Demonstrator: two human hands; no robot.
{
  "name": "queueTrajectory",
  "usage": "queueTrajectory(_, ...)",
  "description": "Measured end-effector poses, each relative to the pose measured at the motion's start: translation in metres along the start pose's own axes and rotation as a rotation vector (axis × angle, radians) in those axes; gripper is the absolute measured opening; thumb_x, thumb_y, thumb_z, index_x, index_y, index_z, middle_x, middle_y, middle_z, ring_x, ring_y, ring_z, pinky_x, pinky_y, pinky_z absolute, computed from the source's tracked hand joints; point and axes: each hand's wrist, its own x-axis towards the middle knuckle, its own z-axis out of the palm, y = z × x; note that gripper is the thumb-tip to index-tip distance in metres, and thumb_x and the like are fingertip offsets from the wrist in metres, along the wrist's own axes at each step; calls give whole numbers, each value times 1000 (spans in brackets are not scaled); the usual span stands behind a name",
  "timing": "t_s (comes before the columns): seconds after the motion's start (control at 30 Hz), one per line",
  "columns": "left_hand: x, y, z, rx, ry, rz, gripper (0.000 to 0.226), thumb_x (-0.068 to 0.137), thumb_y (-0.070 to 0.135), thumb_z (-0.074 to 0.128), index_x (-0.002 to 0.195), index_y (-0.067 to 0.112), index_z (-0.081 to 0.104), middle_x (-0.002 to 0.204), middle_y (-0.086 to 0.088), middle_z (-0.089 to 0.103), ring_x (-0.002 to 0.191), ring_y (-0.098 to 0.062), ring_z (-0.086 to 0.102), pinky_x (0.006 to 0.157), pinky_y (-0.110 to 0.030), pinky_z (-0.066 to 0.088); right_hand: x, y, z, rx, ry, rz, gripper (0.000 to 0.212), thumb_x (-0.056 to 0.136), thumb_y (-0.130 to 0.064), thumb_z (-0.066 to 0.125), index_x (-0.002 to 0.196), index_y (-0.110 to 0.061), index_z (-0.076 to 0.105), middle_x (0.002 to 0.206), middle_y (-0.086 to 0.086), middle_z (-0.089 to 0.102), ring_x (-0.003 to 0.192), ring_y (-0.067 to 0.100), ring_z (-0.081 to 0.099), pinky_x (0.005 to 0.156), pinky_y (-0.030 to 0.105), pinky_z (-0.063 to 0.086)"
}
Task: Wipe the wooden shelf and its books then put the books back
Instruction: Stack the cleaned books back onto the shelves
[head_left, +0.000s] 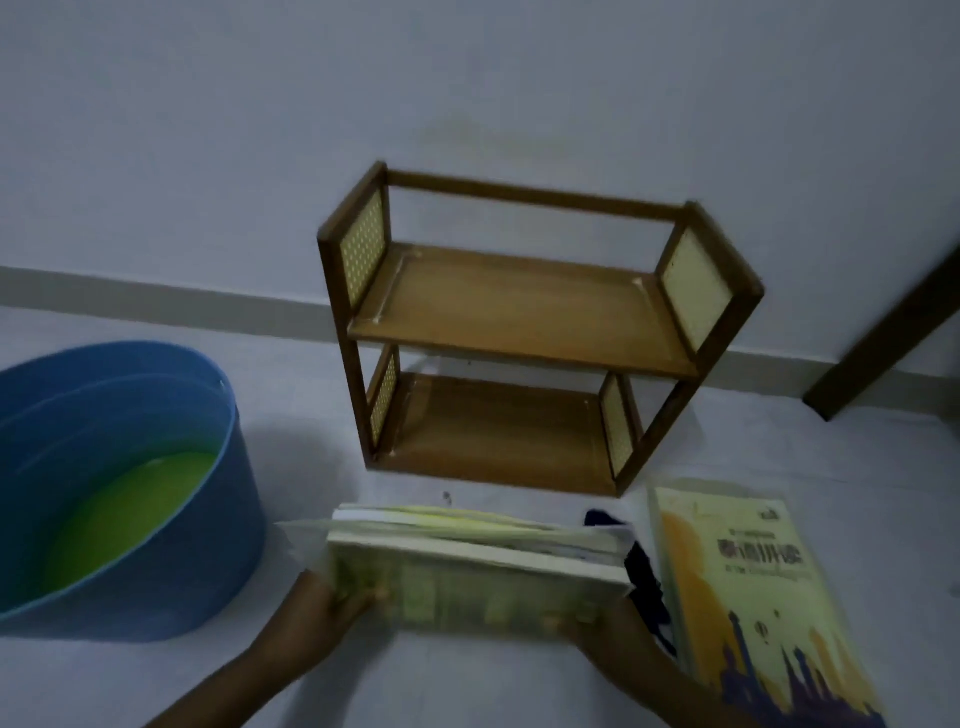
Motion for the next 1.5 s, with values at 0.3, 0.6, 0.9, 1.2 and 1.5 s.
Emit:
queueTrajectory(0.3, 40, 165, -65, -26, 268, 116, 51, 60, 42, 83, 101, 22, 60, 85, 5, 76, 77, -8, 72, 71, -34, 57, -39, -162, -83, 206, 231, -318, 59, 77, -5, 76, 124, -26, 48, 108, -12, 66, 88, -4, 68, 68, 17, 56)
queueTrajectory(0.6, 164, 257, -81, 312, 401, 145, 49, 77, 33, 77, 110, 15, 46, 105, -1, 64, 91, -17, 63, 67, -27, 48, 52, -239, -126, 76, 448, -379, 66, 85, -10, 68, 139, -20, 31, 124, 0, 57, 100, 18, 61, 72, 32, 55)
queueTrajectory(0.9, 192, 219, -74, 295, 462, 168, 54, 79, 35, 73, 120, 18, 43, 102, 4, 65, 84, -13, 66, 71, -37, 58, 81, -224, -122, -23, 362, -438, 34, 93, -15, 58, 116, -36, 43, 107, -14, 60, 101, 6, 62, 63, 7, 45)
queueTrajectory(1.2, 148, 173, -63, 437, 313, 412, 86, 78, 25, 76, 145, 25, 24, 125, 2, 61, 103, -11, 63, 79, -25, 53, 60, -190, -135, -292, 266, -441, 91, 82, -17, 73, 150, -31, 14, 121, -19, 48, 96, -11, 51, 71, -3, 41)
queueTrajectory(1.5, 154, 180, -68, 397, 389, 265, 51, 80, 44, 69, 121, 17, 56, 97, 5, 66, 72, -1, 57, 58, -18, 45, 77, -202, -146, -400, 295, -376, 51, 85, -36, 69, 130, -19, 52, 120, -6, 64, 99, 8, 57, 70, 13, 43)
